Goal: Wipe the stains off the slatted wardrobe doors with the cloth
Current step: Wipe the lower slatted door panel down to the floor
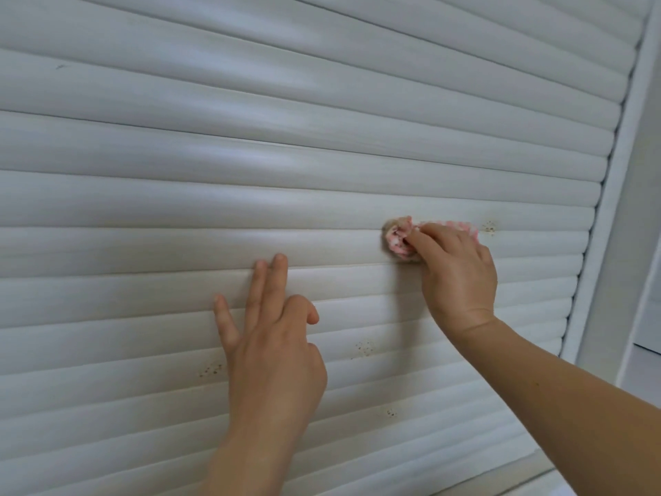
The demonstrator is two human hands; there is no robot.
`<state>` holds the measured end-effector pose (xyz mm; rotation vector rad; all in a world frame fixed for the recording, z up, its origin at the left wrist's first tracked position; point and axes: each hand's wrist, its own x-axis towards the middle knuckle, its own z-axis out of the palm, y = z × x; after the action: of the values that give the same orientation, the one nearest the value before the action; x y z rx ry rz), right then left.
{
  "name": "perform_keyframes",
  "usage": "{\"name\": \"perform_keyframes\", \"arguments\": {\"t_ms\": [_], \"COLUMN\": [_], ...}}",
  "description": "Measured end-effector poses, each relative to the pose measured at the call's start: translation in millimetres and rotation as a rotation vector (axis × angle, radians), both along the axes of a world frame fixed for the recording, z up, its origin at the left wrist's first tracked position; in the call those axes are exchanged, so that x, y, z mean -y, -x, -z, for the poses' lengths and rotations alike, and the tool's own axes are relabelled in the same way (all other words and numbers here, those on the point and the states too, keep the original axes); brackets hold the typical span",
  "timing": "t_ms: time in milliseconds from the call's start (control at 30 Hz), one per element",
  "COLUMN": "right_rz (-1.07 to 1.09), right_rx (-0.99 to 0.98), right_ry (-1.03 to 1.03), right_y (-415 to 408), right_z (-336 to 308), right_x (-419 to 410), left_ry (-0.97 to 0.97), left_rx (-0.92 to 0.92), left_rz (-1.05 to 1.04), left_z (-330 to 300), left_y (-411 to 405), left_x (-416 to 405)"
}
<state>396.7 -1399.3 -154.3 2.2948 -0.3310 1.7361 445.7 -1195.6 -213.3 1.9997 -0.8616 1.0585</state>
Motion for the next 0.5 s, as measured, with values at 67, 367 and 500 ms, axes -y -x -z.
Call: {"name": "perform_keyframes", "arguments": {"t_ms": [67,367,500], "right_rz": [0.026,-0.024,-0.128], "right_rx": [0.001,0.081,-0.075], "right_ry": [-0.077,-0.451,-0.163], "right_y": [6.2,2.6,-18.6], "right_z": [0.9,7.7,25.5], "right_x": [16.9,15.1,-33.6], "left_ry": [-0.008,-0.035,-0.064], "left_rx": [-0.012,0.004,0.035], "left_rz": [-0.001,-0.073,-0.096], "left_z": [3.2,1.5,4.3], "left_y": [-1.0,1.6,0.3], "left_x": [1.6,3.0,3.7]}}
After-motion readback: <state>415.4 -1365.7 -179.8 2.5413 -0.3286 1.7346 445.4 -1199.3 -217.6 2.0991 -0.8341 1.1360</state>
